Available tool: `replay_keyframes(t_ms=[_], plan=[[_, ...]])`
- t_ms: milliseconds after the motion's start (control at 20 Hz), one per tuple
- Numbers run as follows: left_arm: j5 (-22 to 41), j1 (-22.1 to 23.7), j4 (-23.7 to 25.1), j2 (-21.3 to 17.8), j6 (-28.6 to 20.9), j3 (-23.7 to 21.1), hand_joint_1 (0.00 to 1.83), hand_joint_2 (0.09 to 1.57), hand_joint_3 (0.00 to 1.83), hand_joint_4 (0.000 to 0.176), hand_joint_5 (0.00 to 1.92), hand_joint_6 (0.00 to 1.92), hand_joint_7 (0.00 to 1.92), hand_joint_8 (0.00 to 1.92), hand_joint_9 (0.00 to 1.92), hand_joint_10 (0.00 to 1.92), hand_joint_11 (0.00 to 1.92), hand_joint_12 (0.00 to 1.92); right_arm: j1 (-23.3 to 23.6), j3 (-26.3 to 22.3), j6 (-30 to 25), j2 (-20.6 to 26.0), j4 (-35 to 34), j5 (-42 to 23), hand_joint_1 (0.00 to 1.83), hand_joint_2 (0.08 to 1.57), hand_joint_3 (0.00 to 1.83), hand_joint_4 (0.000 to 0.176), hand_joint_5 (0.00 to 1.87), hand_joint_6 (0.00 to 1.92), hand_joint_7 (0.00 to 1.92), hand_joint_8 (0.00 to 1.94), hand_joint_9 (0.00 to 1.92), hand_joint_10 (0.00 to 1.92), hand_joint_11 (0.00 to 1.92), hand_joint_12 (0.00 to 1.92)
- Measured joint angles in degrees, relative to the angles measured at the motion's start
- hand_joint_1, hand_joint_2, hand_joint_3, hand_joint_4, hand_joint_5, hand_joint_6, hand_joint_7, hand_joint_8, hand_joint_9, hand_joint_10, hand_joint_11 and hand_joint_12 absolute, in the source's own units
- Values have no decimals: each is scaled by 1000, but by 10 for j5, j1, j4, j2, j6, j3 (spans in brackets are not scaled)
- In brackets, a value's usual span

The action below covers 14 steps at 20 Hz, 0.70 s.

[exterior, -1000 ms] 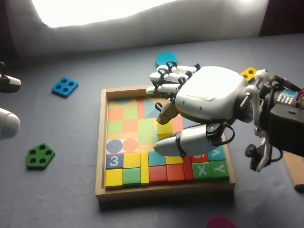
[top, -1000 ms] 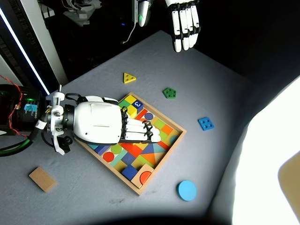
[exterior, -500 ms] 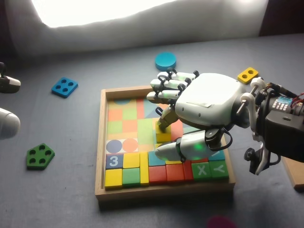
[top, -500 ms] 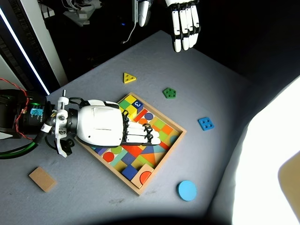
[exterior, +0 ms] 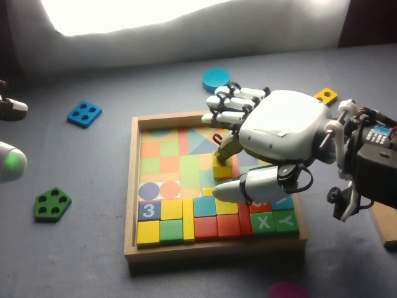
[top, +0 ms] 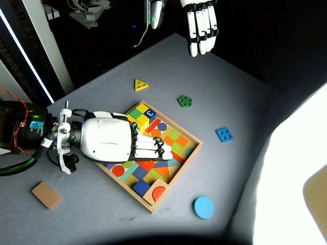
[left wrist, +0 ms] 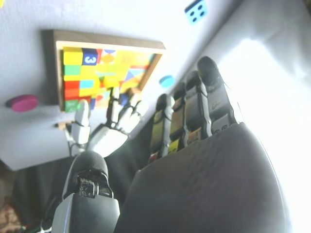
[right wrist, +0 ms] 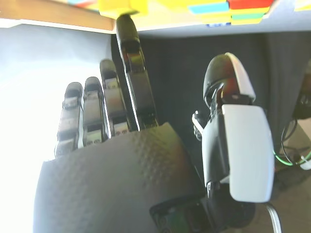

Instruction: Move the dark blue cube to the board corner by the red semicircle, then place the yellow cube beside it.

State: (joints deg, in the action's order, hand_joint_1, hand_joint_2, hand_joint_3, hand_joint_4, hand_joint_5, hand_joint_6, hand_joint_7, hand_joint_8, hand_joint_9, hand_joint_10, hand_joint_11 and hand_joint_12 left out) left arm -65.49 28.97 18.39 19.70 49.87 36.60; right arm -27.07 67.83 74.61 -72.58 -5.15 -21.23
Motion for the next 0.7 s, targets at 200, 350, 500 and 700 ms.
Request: replay_keyframes(t_ms=[200,350,500,700], plan=[[0,0,1,0,0,0,0,1177,0,38,115,4,93,5,90,3,0,477,0,12,1,0,1,-3,0,1134,0,0,816,10,208,8,0,0,0,0],[0,0,2,0,0,0,4,1184,2,38,114,2,92,1,100,4,0,514,0,26,0,-1,1,-5,0,1136,0,0,814,8,206,5,0,0,0,0],[0,0,2,0,0,0,3,1183,0,37,124,8,102,6,110,6,0,502,-3,43,-3,-4,0,-13,0,1132,0,0,809,6,210,6,0,0,0,0],[0,0,2,0,0,0,11,1185,1,34,124,3,87,0,98,1,0,512,-3,53,-8,-6,2,-14,0,1136,0,0,808,5,196,0,0,0,0,0]])
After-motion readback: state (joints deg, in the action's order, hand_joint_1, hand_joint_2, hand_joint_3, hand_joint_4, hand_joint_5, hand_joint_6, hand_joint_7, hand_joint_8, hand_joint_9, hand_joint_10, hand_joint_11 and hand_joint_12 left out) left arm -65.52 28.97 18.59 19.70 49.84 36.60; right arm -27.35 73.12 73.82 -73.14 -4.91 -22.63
